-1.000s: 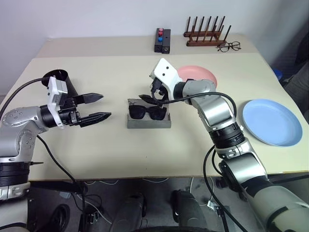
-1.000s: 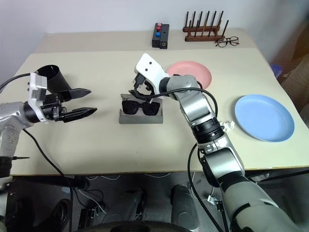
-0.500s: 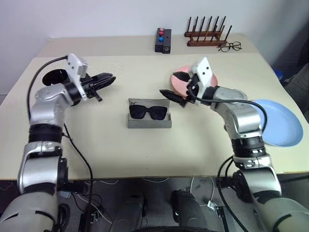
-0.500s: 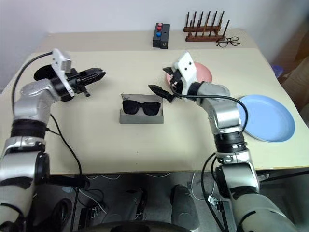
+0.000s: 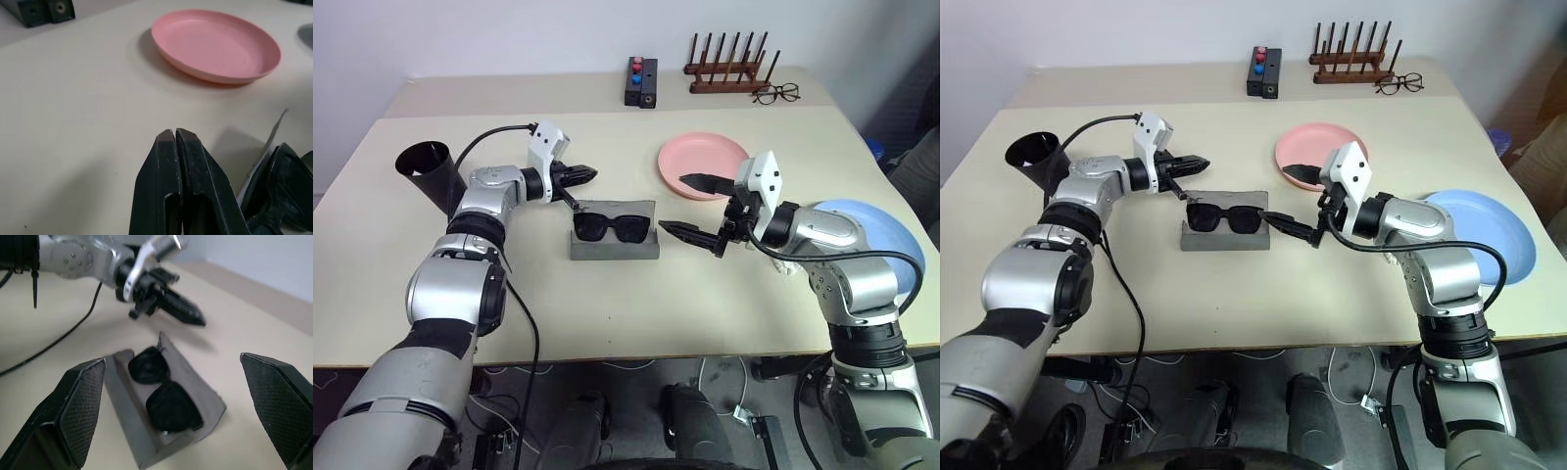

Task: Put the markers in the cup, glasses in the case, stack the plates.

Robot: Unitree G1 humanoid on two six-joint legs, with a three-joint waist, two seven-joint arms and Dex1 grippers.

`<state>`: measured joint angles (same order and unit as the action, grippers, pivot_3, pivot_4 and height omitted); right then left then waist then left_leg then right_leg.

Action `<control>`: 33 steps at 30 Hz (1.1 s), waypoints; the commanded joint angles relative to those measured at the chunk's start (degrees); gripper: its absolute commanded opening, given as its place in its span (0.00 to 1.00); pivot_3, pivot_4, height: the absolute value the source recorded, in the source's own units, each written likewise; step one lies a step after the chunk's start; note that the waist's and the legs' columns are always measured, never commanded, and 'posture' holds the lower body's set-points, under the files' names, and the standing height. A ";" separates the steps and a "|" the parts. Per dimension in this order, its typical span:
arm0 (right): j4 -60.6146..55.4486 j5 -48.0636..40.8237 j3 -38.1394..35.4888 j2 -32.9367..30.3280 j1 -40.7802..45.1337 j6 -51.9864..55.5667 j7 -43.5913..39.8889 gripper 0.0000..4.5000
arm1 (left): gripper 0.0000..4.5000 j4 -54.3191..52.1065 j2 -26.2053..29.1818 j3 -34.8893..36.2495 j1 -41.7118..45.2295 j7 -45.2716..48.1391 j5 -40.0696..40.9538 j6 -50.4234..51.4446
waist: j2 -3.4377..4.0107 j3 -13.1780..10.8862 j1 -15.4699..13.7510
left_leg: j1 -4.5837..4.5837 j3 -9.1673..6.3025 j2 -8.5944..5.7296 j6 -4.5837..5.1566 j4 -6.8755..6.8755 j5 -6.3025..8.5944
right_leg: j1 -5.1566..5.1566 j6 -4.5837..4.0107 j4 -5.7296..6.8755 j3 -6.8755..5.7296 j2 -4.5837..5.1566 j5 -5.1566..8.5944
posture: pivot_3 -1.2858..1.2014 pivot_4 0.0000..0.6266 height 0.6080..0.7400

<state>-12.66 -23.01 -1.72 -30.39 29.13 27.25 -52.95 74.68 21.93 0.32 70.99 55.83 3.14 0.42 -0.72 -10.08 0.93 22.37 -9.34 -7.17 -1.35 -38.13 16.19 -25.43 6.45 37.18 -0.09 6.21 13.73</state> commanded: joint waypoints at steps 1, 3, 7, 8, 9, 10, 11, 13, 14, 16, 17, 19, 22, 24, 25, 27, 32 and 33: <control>-3.19 -0.99 -0.98 -0.24 -0.30 -0.48 1.77 1.00 | 0.00 0.52 -0.85 -2.37 1.47 2.40 -3.60 1.81 | 0.00 0.00 -0.06 | 0.00 0.00 0.00 0.00 0.00 0.00 | 0.00 0.00 0.00 0.00 0.00 0.00 | 0.52 0.24 1.00; -3.71 -1.32 -0.85 -0.04 -0.43 -0.11 2.72 1.00 | 0.00 0.90 -1.69 -3.31 1.67 5.48 -4.72 4.77 | 0.00 0.00 -0.09 | 0.00 0.00 -0.01 0.00 0.00 0.00 | 0.00 0.00 0.00 -0.01 -0.01 0.00 | 0.52 0.24 1.00; -4.81 -1.61 -0.36 -0.16 -0.85 0.19 3.86 1.00 | 0.00 0.87 -1.69 -3.71 1.86 9.06 -5.89 7.28 | -0.01 0.00 -0.01 | 0.01 0.00 -0.02 0.01 -0.01 0.00 | 0.00 0.01 0.00 0.00 -0.01 -0.01 | 0.52 0.24 1.00; -4.84 -1.51 -0.19 -0.12 -0.88 0.15 4.11 1.00 | 0.00 0.95 -1.63 -3.91 1.98 10.60 -6.20 8.43 | -0.01 0.00 0.08 | 0.01 0.00 -0.01 0.01 -0.01 0.00 | 0.00 0.01 0.00 -0.01 -0.02 0.00 | 0.52 0.24 1.00; -4.85 -1.31 0.01 -0.13 -0.89 0.04 4.31 1.00 | 0.00 0.90 -1.56 -4.08 2.08 11.96 -6.50 8.85 | -0.01 0.00 0.12 | 0.01 0.00 0.00 0.01 -0.01 0.00 | 0.00 0.01 0.01 0.00 -0.02 0.00 | 0.52 0.24 1.00; -4.90 -1.17 0.15 -0.15 -0.92 -0.04 4.47 1.00 | 0.00 0.82 -1.48 -4.19 2.11 12.83 -6.74 9.01 | -0.01 0.00 0.12 | 0.00 0.00 0.00 0.01 -0.01 0.00 | 0.00 0.01 0.02 -0.01 -0.02 -0.01 | 0.52 0.24 1.00; -4.82 -1.07 0.28 -0.10 -0.87 -0.07 4.67 1.00 | 0.00 0.77 -1.41 -3.83 2.38 13.28 -6.52 9.71 | -0.01 0.00 0.10 | 0.00 0.00 0.00 0.01 -0.01 0.00 | 0.00 0.01 0.01 -0.01 -0.03 0.00 | 0.52 0.24 1.00; -4.66 -0.95 0.49 -0.06 -0.77 -0.21 4.98 1.00 | 0.00 0.62 -1.22 -3.52 2.68 13.87 -6.43 10.26 | -0.01 0.00 0.07 | 0.00 0.00 0.00 0.01 -0.01 0.00 | 0.00 0.01 0.02 0.00 -0.03 0.00 | 0.52 0.24 1.00; -4.58 -0.88 0.62 -0.07 -0.72 -0.29 5.12 1.00 | 0.00 0.49 -1.03 -3.52 2.80 15.01 -6.41 10.44 | -0.01 0.00 0.05 | 0.00 0.00 0.00 0.01 -0.01 0.00 | 0.00 0.01 0.01 -0.01 -0.03 0.00 | 0.52 0.24 1.00; -4.25 -0.64 0.78 -0.12 -0.53 -0.62 5.39 1.00 | 0.00 0.25 -0.62 -4.12 2.80 18.07 -6.79 11.35 | -0.01 0.00 0.07 | 0.00 0.00 0.00 0.01 -0.01 0.00 | 0.00 0.01 0.02 0.00 -0.03 0.00 | 0.52 0.24 1.00; -3.95 -0.34 0.88 -0.16 -0.36 -0.89 5.55 1.00 | 0.00 0.12 -0.47 -4.54 2.43 19.23 -7.12 11.75 | -0.01 0.00 0.08 | 0.00 0.00 0.00 0.01 -0.01 0.00 | 0.00 0.01 0.02 -0.01 -0.03 0.00 | 0.52 0.24 1.00; -3.61 -0.02 1.01 -0.26 -0.16 -1.23 5.71 1.00 | 0.00 -0.28 -0.42 -4.96 1.56 20.58 -7.51 11.64 | -0.01 0.00 0.06 | 0.00 0.00 0.00 0.01 -0.01 0.00 | 0.00 0.01 0.02 -0.01 -0.03 0.00 | 0.52 0.24 1.00; -3.18 0.49 1.33 -0.30 0.06 -1.57 5.77 1.00 | 0.00 -1.09 -0.51 -4.65 0.78 22.54 -7.23 12.05 | -0.01 0.00 0.03 | 0.00 -0.01 0.00 0.01 -0.02 0.00 | 0.00 0.01 0.02 -0.01 -0.03 0.00 | 0.52 0.24 1.00; -2.95 0.61 1.49 -0.19 0.17 -1.69 5.73 1.00 | 0.00 -1.91 -0.47 -4.56 0.38 23.67 -7.04 12.20 | -0.01 0.00 0.02 | 0.00 -0.01 0.00 0.01 -0.02 0.00 | 0.01 0.01 0.02 0.00 -0.03 0.00 | 0.52 0.24 1.00; -2.88 0.59 1.56 -0.14 0.20 -1.68 5.71 1.00 | 0.00 -2.33 -0.44 -4.50 0.20 24.13 -6.92 12.30 | -0.01 0.00 0.01 | 0.00 -0.01 0.00 0.01 -0.02 0.00 | 0.00 0.01 0.02 0.00 -0.03 -0.01 | 0.52 0.24 1.00; -2.58 0.78 1.77 -0.04 0.33 -1.86 5.74 1.00 | 0.00 -3.96 -0.37 -4.63 -0.72 24.70 -6.84 11.68 | -0.01 0.00 0.02 | 0.00 -0.01 0.00 0.01 -0.03 0.00 | 0.01 0.01 0.02 0.00 -0.03 -0.01 | 0.52 0.24 1.00; -1.48 1.48 2.32 0.07 0.74 -2.90 5.62 1.00 | 0.00 -9.96 -0.51 -5.52 -3.79 25.81 -6.63 10.55 | -0.01 0.00 0.02 | 0.00 -0.01 0.00 0.01 -0.03 0.00 | 0.00 0.01 0.03 0.00 -0.03 -0.01 | 0.52 0.24 1.00; -1.28 1.60 2.40 0.09 0.81 -3.08 5.61 1.00 | 0.00 -11.20 -0.53 -5.74 -4.39 25.88 -6.46 10.64 | -0.01 0.00 0.02 | 0.00 -0.01 0.00 0.01 -0.03 0.00 | 0.00 0.01 0.03 0.00 -0.03 -0.01 | 0.52 0.24 1.00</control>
<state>-13.15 -21.30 1.05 -30.32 28.35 25.53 -47.43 66.68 21.02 -5.14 66.73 81.16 -3.81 11.80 -0.73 -10.08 0.94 22.38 -9.35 -7.16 -1.35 -38.17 16.18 -25.43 6.46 37.21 -0.09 6.19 13.73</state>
